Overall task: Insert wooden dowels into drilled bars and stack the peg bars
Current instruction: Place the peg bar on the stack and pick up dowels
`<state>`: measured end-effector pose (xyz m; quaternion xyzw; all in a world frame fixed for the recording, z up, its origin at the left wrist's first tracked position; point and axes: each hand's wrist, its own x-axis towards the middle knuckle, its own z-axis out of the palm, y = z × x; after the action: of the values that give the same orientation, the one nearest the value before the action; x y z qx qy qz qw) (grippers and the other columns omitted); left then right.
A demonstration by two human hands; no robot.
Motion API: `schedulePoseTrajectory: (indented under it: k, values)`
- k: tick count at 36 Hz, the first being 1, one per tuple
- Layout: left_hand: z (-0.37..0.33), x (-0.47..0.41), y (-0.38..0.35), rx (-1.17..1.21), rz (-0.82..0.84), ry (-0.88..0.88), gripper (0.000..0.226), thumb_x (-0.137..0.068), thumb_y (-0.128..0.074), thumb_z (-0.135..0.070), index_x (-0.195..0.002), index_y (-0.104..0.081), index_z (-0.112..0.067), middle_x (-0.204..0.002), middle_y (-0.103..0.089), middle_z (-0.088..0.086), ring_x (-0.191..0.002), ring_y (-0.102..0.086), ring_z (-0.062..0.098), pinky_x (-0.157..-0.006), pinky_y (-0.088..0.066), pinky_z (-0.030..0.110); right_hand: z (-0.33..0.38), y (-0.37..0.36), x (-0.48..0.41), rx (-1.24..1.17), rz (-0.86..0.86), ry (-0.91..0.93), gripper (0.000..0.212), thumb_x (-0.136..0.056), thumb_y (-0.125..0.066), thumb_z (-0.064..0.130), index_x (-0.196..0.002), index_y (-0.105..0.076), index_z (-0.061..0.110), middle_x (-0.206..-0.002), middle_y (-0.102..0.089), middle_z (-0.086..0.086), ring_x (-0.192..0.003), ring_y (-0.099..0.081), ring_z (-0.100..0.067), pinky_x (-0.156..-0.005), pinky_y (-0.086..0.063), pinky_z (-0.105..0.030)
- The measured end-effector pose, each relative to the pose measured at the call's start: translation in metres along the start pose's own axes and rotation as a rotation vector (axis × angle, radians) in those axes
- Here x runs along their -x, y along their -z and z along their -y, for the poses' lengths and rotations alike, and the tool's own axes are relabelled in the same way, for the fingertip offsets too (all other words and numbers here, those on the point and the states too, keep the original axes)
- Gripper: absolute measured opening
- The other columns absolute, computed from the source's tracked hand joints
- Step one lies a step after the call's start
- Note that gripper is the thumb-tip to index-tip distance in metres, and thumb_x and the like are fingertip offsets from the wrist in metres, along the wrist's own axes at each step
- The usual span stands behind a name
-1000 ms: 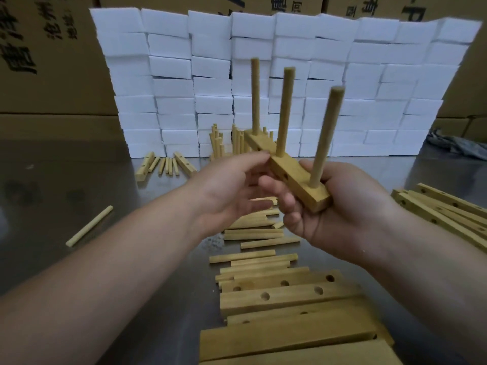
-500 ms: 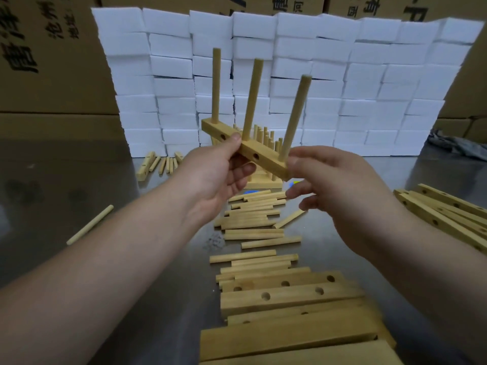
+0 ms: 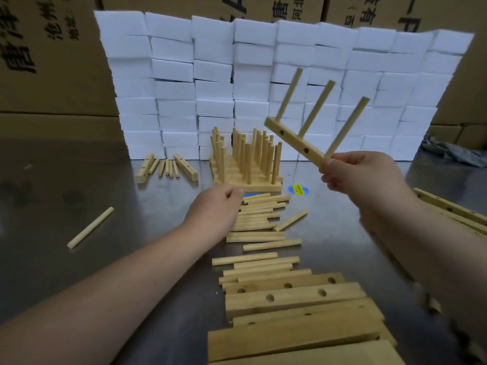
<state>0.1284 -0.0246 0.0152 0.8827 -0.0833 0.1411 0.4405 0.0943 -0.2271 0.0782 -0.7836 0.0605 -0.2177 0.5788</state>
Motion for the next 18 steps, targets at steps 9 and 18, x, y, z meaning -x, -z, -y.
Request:
schedulePoseTrajectory:
  k: [9,18]
  values:
    - [0.023,-0.011,-0.003,0.073,-0.065,0.164,0.028,-0.095,-0.039,-0.036,-0.079,-0.060,-0.027,-0.072,-0.058,-0.010,-0.069,-0.051,0.005,-0.056,-0.034,0.021,-0.042,-0.029,-0.062,0.327,-0.084,-0.153,0.026,-0.091,-0.044,0.011,-0.100,-0.066,0.001,-0.062,-0.043,-0.005,-0.057,-0.040,-0.021,-0.056,-0.034,-0.027]
    - [0.028,-0.013,-0.007,0.048,-0.014,0.152,0.026,-0.093,-0.043,-0.038,-0.071,-0.056,-0.037,-0.074,-0.059,-0.014,-0.071,-0.051,0.002,-0.056,-0.036,0.021,-0.061,-0.056,-0.094,0.958,0.123,-0.208,0.023,-0.090,-0.049,0.010,-0.112,-0.056,0.014,-0.069,-0.039,0.001,-0.060,-0.041,-0.015,-0.053,-0.037,-0.021]
